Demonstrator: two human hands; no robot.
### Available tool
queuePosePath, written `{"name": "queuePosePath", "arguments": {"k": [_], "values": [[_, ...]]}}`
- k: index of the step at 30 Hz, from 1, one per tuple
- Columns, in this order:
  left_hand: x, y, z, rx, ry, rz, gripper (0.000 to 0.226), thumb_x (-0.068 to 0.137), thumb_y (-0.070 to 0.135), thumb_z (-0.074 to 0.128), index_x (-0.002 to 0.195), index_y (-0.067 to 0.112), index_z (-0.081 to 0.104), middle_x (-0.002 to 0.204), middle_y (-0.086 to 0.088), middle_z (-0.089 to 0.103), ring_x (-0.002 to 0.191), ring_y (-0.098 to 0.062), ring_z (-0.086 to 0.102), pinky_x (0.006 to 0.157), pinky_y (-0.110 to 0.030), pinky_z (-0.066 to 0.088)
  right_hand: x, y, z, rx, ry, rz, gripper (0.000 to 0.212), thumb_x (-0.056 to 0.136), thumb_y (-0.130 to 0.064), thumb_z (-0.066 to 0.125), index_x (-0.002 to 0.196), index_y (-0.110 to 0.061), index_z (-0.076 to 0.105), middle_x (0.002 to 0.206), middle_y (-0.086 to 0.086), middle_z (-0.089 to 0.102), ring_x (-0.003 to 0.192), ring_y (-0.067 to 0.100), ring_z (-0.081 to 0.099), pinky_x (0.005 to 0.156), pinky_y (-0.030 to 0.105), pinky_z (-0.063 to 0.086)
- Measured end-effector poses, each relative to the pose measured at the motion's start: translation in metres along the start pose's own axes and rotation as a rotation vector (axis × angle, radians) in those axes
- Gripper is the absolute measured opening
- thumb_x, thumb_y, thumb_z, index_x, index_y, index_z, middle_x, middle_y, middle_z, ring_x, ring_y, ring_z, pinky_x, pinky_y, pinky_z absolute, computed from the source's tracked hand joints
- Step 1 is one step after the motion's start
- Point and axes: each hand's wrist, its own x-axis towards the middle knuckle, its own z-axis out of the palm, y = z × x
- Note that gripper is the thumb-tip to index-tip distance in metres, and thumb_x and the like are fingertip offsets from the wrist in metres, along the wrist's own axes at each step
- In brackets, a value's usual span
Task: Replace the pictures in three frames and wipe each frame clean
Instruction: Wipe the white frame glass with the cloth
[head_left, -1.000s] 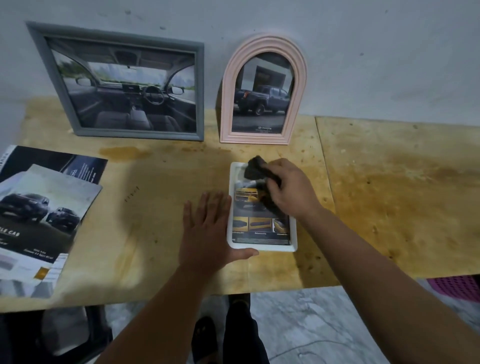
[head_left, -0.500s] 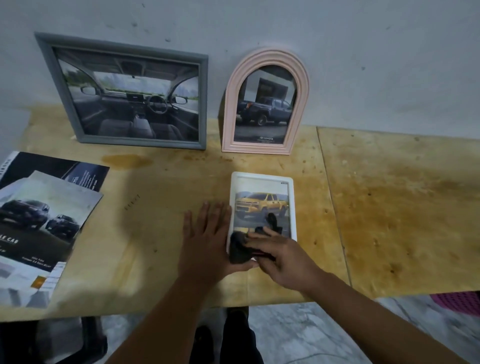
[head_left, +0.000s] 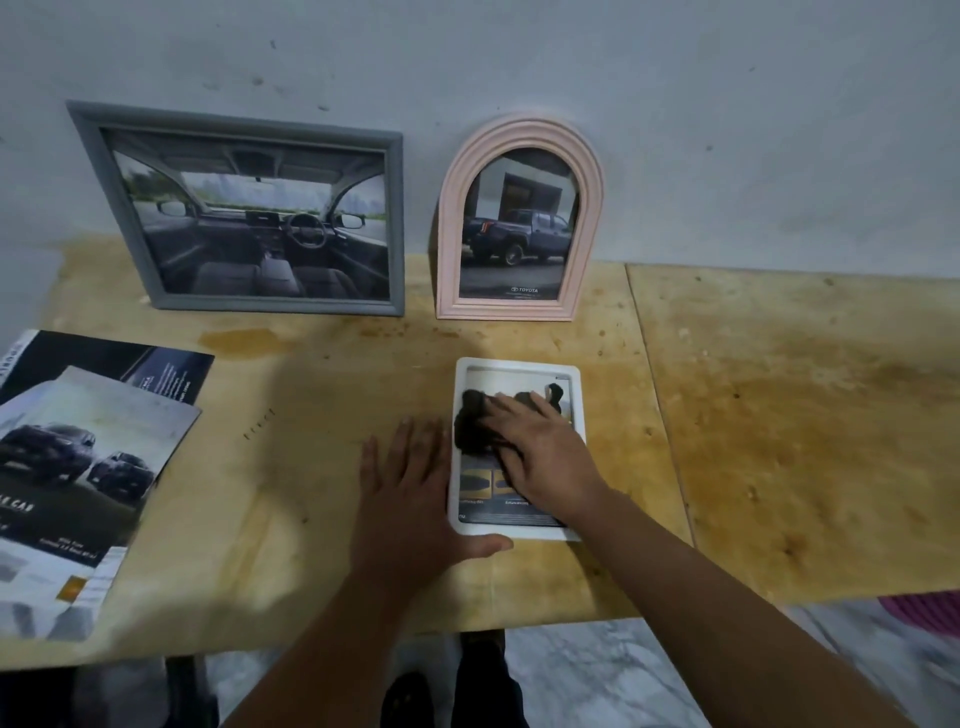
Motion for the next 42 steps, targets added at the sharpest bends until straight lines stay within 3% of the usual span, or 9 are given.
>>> {"name": "queuePosePath", "arguments": {"k": [5,10,12,16,18,21,31,37,42], "values": [[0.0,-0.002,0.002,-0.043,0.003,0.023,0.129,0.063,0.105,0.035,0.155,0.014,0.043,0.165,-0.011,0.034,0.156,-0.035,0.021,0.12,-0.068,0.017,-0.045,-0.034,-0.006,0.148,-0.106,-0.016,0.042,0.094,-0.013,0.059,0.134,-0.024,0.065,0.144,-0.006,0.061,0.139,0.014,0.05,0.127,0.042,0.022],[-0.001,-0.001,-0.001,-0.036,0.017,0.018,0.133,0.063,0.105,0.036,0.158,0.013,0.036,0.165,-0.011,0.035,0.155,-0.035,0.023,0.12,-0.068,0.017,-0.053,-0.039,-0.038,0.488,-0.35,0.161,0.041,0.101,-0.015,0.053,0.136,-0.031,0.064,0.126,-0.008,0.07,0.11,0.011,0.067,0.102,0.043,0.053],[0.0,0.0,-0.002,-0.042,0.005,0.017,0.136,0.057,0.106,0.042,0.159,0.016,0.034,0.166,-0.008,0.031,0.157,-0.034,0.02,0.121,-0.068,0.016,-0.032,-0.027,-0.06,0.633,-0.25,0.317,0.04,0.101,-0.009,0.055,0.133,-0.029,0.068,0.112,-0.005,0.075,0.095,0.008,0.073,0.09,0.042,0.061],[0.0,0.001,-0.002,-0.041,-0.01,-0.005,0.14,0.057,0.108,0.038,0.163,0.017,0.024,0.171,-0.006,0.016,0.159,-0.031,0.006,0.124,-0.065,0.009,0.015,0.012,-0.087,0.42,0.103,0.304,0.036,0.099,-0.012,0.059,0.131,-0.026,0.069,0.107,-0.004,0.077,0.094,0.011,0.072,0.087,0.041,0.061],[-0.001,0.001,-0.002,-0.024,-0.015,-0.007,0.138,0.06,0.108,0.035,0.164,0.018,0.02,0.172,-0.005,0.012,0.159,-0.03,0.002,0.124,-0.064,0.007,0.022,0.024,-0.077,0.179,0.078,0.188,0.04,0.097,-0.014,0.059,0.136,-0.024,0.064,0.117,-0.002,0.074,0.101,0.016,0.069,0.09,0.043,0.058],[0.0,0.0,-0.001,-0.014,-0.015,-0.001,0.134,0.063,0.107,0.035,0.163,0.019,0.021,0.171,-0.005,0.015,0.159,-0.03,0.005,0.124,-0.065,0.01,0.007,0.031,-0.036,-0.149,-0.071,0.045,0.048,0.092,-0.012,0.061,0.139,-0.018,0.061,0.147,0.005,0.059,0.139,0.025,0.05,0.121,0.048,0.034],[0.001,-0.003,0.008,0.04,-0.026,0.016,0.127,0.066,0.099,0.042,0.157,0.011,0.038,0.164,-0.013,0.034,0.154,-0.037,0.027,0.12,-0.066,0.017,-0.08,-0.046,0.008,0.304,-0.065,0.108,0.045,0.094,-0.015,0.055,0.137,-0.02,0.064,0.146,-0.002,0.06,0.142,0.015,0.047,0.125,0.038,0.029],[-0.002,0.003,-0.005,0.011,-0.125,-0.026,0.131,0.065,0.105,0.03,0.16,0.015,0.032,0.167,-0.011,0.027,0.156,-0.035,0.018,0.123,-0.06,0.008,-0.051,-0.052,-0.038,0.564,-0.212,0.468,0.032,0.101,-0.016,0.056,0.131,-0.017,0.068,0.124,0.004,0.072,0.112,0.02,0.065,0.098,0.034,0.051],[-0.004,0.005,-0.021,-0.028,-0.212,-0.05,0.142,0.059,0.108,0.031,0.165,0.017,0.002,0.173,-0.007,0.002,0.159,-0.034,-0.003,0.126,-0.06,0.003,-0.082,-0.015,-0.097,0.982,0.21,0.852,0.02,0.105,-0.015,0.055,0.116,-0.009,0.071,0.103,0.012,0.077,0.091,0.027,0.074,0.076,0.035,0.061]]}}
